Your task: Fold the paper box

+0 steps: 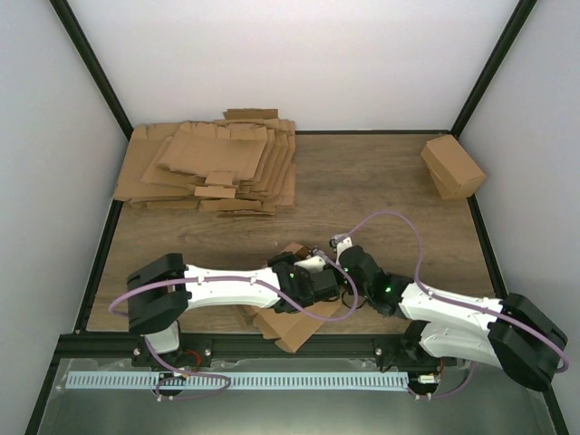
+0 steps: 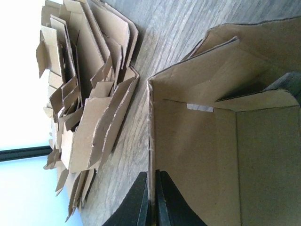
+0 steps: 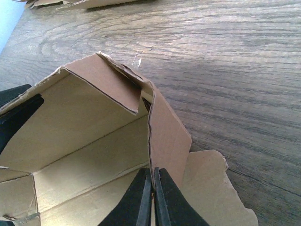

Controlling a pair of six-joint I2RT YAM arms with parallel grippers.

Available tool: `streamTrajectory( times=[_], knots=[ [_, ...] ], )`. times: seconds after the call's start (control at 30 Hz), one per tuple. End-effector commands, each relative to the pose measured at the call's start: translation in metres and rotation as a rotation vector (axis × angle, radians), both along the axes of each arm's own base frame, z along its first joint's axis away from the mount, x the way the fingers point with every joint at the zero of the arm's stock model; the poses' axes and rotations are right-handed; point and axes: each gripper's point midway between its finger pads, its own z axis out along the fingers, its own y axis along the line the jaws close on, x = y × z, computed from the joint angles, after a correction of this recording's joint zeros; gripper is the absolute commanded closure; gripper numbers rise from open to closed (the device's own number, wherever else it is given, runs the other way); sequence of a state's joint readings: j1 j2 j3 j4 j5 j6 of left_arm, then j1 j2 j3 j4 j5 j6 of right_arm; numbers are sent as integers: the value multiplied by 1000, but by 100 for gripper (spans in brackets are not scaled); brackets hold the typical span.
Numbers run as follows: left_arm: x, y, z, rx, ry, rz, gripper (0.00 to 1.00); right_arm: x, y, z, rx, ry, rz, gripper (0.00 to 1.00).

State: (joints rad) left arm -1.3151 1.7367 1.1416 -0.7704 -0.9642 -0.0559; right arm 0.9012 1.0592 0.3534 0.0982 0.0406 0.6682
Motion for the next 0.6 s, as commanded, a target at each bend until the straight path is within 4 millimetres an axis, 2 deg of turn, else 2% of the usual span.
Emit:
streamTrajectory(
  times=[0.0, 0.23, 0.4, 0.57],
  knots=[
    [-7, -20, -4, -63, 8, -34, 96, -5, 8, 15, 36, -33, 32, 96],
    [-17, -31, 3, -128, 54, -65, 96, -14, 20, 25, 172, 11, 57, 96],
    [-35, -42, -10, -132, 144, -128, 89, -10, 27, 20, 163, 2, 61, 96],
    [-43, -34, -18, -101, 201, -130, 85, -7, 20, 17, 147, -24, 39, 96]
  ],
)
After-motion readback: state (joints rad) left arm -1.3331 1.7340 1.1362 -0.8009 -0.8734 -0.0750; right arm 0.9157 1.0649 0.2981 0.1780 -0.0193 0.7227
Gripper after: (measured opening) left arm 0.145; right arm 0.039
